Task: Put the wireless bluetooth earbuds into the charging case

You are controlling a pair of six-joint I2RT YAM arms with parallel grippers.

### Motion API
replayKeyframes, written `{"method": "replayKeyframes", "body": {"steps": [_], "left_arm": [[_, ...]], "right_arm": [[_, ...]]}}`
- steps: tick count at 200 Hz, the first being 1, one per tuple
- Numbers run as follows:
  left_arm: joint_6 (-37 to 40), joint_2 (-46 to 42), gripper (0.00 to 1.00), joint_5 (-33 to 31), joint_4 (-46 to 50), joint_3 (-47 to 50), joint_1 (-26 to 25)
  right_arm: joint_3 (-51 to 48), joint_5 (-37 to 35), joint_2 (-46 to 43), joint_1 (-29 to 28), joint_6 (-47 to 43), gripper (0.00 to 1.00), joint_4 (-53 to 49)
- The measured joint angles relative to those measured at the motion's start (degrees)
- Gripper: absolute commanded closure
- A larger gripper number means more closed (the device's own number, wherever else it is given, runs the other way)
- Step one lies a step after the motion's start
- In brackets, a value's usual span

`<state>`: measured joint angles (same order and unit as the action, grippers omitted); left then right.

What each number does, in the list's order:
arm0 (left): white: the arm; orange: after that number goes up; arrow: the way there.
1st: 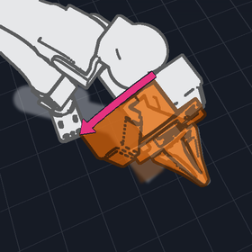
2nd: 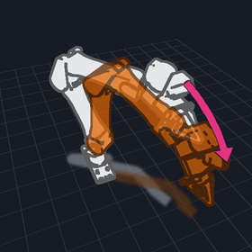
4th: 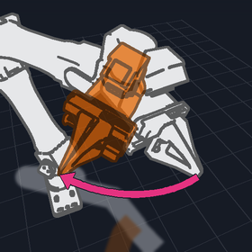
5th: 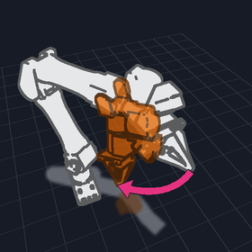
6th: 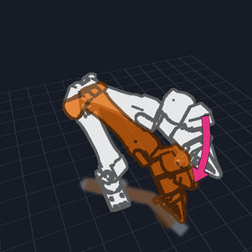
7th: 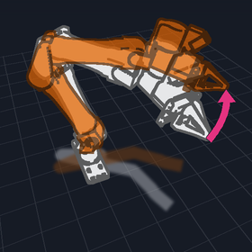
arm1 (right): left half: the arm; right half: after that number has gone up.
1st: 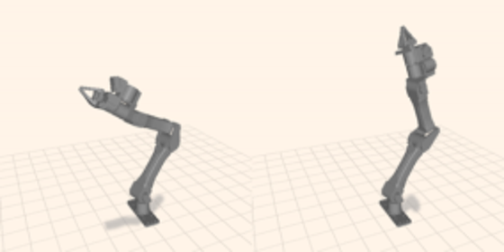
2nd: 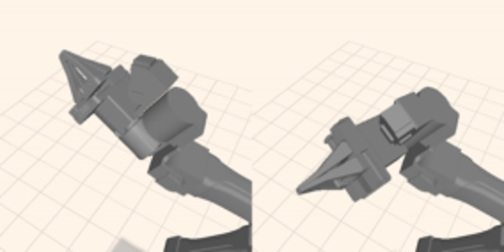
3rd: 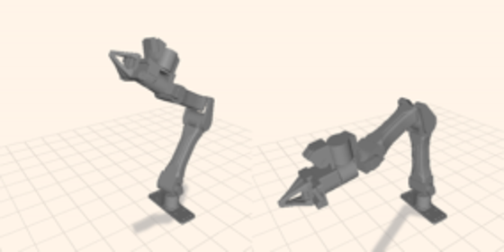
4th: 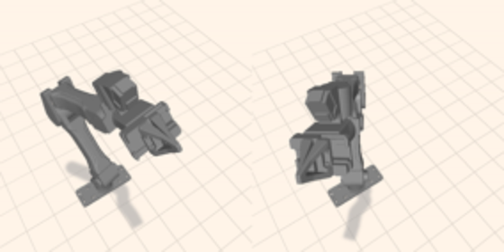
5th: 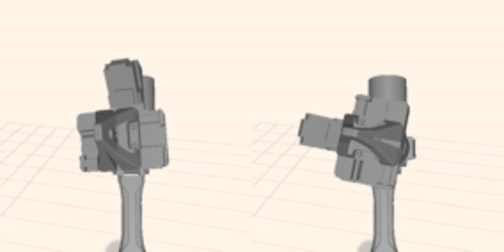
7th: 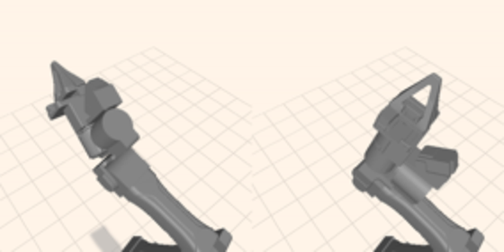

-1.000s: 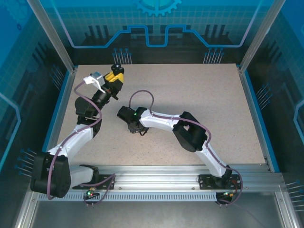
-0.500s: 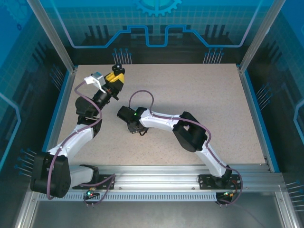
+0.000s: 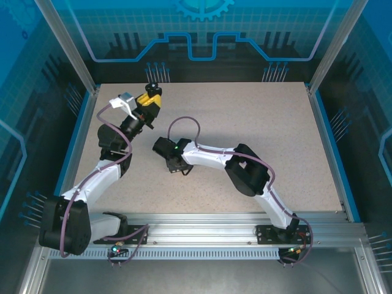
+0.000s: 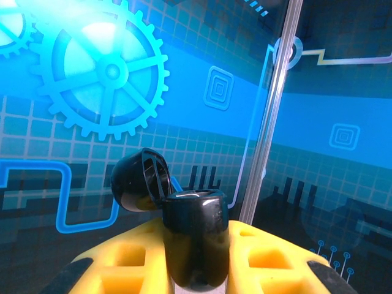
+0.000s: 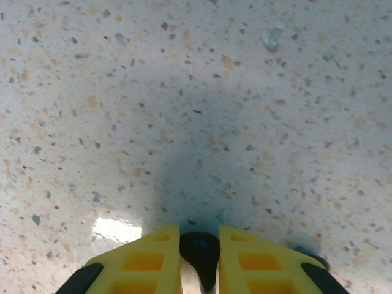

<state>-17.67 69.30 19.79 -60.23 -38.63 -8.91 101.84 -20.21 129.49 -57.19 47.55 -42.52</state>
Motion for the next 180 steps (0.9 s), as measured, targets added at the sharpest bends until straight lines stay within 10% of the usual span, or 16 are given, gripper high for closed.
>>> {"method": "replayKeyframes", "body": {"steps": [180], "left_arm": [[0.52, 4.37, 1.00, 3.19, -7.37, -1.86, -3.39]], "right_arm": [[-6.54, -1.86, -28.39, 15.78, -7.19, 0.84, 4.63]]}}
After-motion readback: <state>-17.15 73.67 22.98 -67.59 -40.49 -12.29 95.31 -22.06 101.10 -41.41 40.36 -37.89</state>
